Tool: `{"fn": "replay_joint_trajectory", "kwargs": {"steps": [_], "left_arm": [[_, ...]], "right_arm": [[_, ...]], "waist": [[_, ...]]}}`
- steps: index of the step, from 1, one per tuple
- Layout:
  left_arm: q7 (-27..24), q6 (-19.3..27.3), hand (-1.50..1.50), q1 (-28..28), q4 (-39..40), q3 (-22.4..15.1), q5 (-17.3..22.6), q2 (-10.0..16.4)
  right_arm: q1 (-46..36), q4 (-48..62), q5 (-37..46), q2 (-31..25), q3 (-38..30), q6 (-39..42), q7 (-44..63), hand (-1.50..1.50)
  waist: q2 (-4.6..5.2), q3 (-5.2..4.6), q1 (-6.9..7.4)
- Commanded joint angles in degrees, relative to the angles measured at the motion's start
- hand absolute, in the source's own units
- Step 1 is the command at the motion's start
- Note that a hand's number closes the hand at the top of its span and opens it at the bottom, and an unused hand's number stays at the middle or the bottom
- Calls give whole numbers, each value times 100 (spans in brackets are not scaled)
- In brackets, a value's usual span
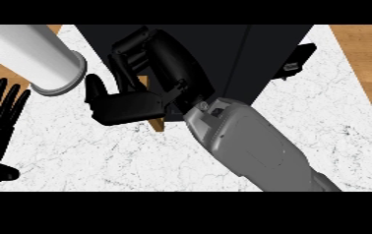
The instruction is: Pick up the wine, place it into the cabinet and close the cabinet
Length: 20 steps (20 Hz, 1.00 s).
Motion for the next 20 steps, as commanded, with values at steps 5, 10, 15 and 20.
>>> {"fn": "replay_joint_trajectory", "kwargs": {"steps": [5,10,15,20], "left_arm": [[362,145,-150,-143,-177,135,56,-147],[287,24,-150,-345,90,154,-30,-200],[356,-156,-150,-260,72,255,39,-64],[580,-225,-150,-484,72,245,252,-22]], "right_arm": [[405,776,123,-351,-630,1025,-717,150],[-155,1837,78,-310,-1094,1363,-1107,150],[98,1909,381,-427,-963,1428,-1525,150],[31,2285,369,-400,-1078,1508,-1736,150]], "waist": [[1,5,-43],[45,1,25],[34,2,26],[71,1,61]]}}
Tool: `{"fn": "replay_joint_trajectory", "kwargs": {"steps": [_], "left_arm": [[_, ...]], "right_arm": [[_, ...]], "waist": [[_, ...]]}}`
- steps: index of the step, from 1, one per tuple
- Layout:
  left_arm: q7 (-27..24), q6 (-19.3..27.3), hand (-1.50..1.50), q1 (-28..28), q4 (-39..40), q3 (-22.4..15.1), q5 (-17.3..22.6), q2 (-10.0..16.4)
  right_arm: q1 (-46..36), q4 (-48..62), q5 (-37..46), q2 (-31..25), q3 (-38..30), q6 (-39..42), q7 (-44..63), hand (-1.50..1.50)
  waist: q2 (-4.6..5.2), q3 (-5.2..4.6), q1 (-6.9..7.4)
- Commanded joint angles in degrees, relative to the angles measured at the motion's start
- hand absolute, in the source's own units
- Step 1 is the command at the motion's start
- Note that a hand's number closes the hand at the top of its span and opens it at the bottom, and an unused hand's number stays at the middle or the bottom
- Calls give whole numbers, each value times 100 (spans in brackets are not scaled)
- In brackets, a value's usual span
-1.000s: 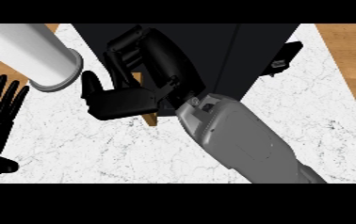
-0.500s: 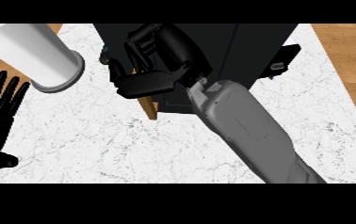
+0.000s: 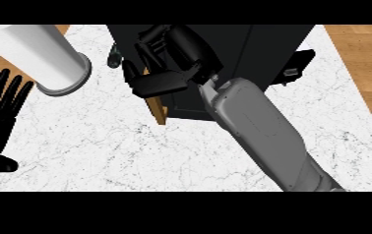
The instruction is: Pick up the wine, place it into the cabinet and close the cabinet
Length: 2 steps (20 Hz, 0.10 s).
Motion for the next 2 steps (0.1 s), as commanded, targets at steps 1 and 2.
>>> {"fn": "replay_joint_trajectory", "kwargs": {"steps": [1,2], "left_arm": [[140,-80,-150,23,-13,-53,67,-10],[-21,-187,-150,259,-127,17,40,-11]], "right_arm": [[-340,669,-22,-505,-741,-157,222,150],[-69,822,107,-487,-599,-144,-10,150]], "waist": [[249,67,-82],[254,67,-2]]}}
